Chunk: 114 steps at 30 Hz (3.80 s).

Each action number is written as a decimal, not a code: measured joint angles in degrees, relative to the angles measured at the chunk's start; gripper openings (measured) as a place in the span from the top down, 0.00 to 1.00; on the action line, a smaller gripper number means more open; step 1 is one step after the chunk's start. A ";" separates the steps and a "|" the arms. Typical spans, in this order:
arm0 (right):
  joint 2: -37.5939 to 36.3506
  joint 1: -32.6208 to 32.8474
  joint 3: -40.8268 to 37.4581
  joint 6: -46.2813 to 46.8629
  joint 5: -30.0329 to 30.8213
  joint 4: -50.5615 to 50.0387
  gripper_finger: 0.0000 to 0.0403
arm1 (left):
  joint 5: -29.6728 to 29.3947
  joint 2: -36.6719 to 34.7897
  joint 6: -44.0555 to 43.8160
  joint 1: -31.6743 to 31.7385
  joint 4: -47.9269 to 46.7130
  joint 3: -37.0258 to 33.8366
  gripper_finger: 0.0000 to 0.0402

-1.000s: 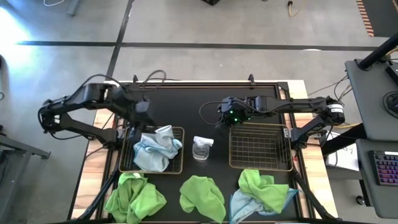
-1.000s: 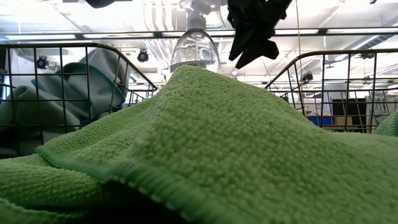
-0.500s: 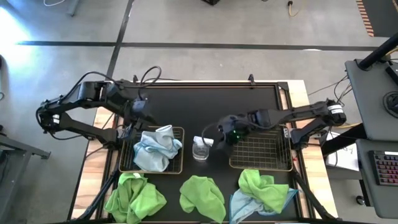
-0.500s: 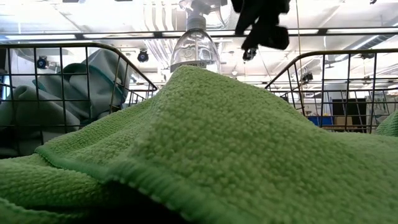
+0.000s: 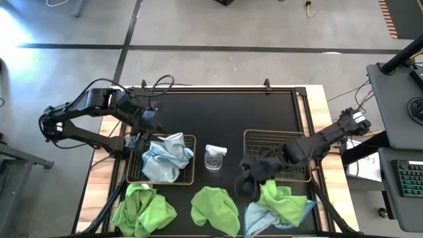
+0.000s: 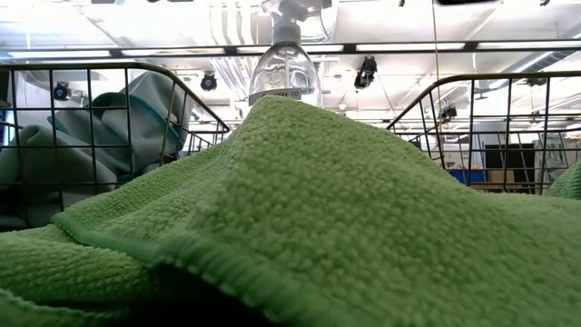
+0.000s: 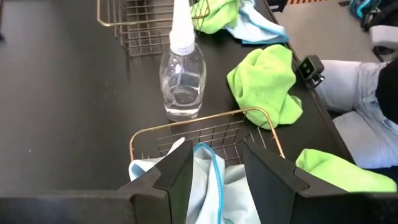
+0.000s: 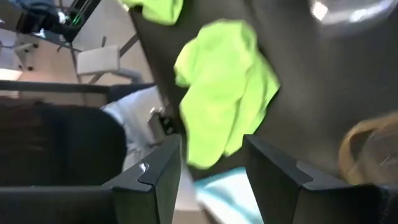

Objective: Sort microfiber towel by color & place in baskets
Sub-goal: Put the green microfiber towel into the right wire basket

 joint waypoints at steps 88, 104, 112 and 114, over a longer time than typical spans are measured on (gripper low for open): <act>0.16 12.51 -19.38 33.93 -12.97 4.34 0.98 | 0.41 -0.11 2.65 0.02 3.24 0.02 0.68; 0.07 12.51 -4.61 26.06 -6.50 -17.57 0.98 | 0.39 -0.13 3.04 0.02 3.18 0.02 0.68; 0.01 12.51 7.47 13.40 15.60 -30.08 0.98 | 0.38 -0.13 3.09 0.02 3.17 0.02 0.68; -0.02 12.51 10.35 10.32 20.61 -31.92 0.98 | 0.37 -0.13 3.09 0.02 3.18 0.02 0.68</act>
